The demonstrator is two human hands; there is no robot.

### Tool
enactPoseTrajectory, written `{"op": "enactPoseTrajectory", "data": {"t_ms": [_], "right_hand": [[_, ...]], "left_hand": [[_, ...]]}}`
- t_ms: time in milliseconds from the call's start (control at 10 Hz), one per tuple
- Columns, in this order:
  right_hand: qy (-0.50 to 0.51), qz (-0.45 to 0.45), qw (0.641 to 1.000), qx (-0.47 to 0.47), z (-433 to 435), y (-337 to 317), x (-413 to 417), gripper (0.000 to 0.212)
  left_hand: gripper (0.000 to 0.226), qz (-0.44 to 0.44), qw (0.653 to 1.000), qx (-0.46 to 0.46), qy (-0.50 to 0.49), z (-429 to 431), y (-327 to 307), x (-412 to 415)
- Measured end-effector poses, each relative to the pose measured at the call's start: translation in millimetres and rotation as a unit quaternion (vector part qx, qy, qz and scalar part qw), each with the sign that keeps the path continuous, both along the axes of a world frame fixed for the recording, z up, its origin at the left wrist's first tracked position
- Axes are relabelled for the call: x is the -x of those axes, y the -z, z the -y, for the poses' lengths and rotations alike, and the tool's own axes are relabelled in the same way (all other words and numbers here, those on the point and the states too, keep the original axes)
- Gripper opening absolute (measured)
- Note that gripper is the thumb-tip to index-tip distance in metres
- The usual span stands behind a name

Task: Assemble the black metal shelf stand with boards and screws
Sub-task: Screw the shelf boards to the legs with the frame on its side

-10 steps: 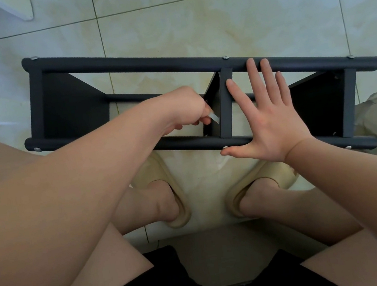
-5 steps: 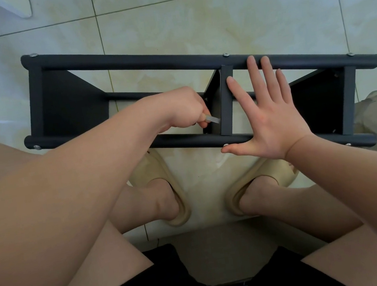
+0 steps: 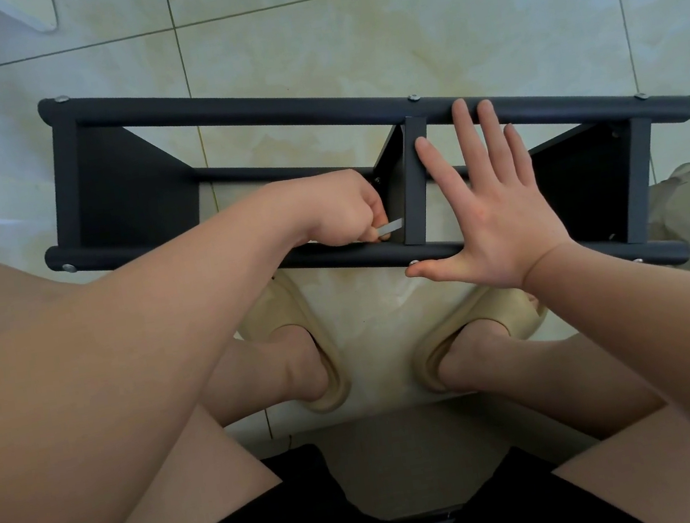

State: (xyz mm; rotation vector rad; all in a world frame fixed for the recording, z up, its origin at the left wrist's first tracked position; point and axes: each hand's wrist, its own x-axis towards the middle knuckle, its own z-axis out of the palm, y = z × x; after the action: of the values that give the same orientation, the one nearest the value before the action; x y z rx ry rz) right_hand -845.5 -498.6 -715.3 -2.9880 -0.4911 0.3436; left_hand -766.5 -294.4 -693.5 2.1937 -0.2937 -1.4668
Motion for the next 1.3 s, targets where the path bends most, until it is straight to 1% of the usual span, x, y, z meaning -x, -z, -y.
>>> {"op": "enactPoseTrajectory", "data": {"t_ms": [100, 300, 400, 500, 600, 700, 900, 1000, 1300], "right_hand": [[0.001, -0.001, 1.000, -0.001, 0, 0, 0, 0.123], [0.001, -0.001, 1.000, -0.003, 0, 0, 0, 0.123], [0.002, 0.000, 1.000, -0.006, 1, 0, 0, 0.123], [0.001, 0.003, 1.000, -0.007, 1, 0, 0, 0.123], [0.000, 0.005, 1.000, -0.008, 0, 1, 0, 0.122], [-0.002, 0.005, 1.000, -0.006, 1, 1, 0, 0.122], [-0.002, 0.007, 1.000, -0.004, 1, 1, 0, 0.122], [-0.003, 0.008, 1.000, -0.004, 1, 2, 0, 0.122], [-0.003, 0.006, 1.000, -0.002, 1, 2, -1, 0.122]], "left_hand": [[0.011, 0.008, 1.000, -0.007, 0.007, 2, -3, -1], [0.022, 0.066, 0.997, -0.032, -0.004, 3, -7, -8], [0.025, 0.087, 0.996, -0.026, -0.018, 1, -11, -14], [0.024, 0.056, 0.994, 0.019, -0.094, 0, -12, -15], [0.018, 0.018, 0.979, 0.061, -0.193, 4, -9, -9], [0.011, -0.012, 0.966, 0.056, -0.252, 8, -4, -2], [0.012, -0.016, 0.944, 0.047, -0.326, 9, -9, -2], [0.015, -0.040, 0.937, 0.041, -0.344, 9, -12, -3], [0.015, -0.101, 0.929, 0.019, -0.356, 12, -12, -2]]}}
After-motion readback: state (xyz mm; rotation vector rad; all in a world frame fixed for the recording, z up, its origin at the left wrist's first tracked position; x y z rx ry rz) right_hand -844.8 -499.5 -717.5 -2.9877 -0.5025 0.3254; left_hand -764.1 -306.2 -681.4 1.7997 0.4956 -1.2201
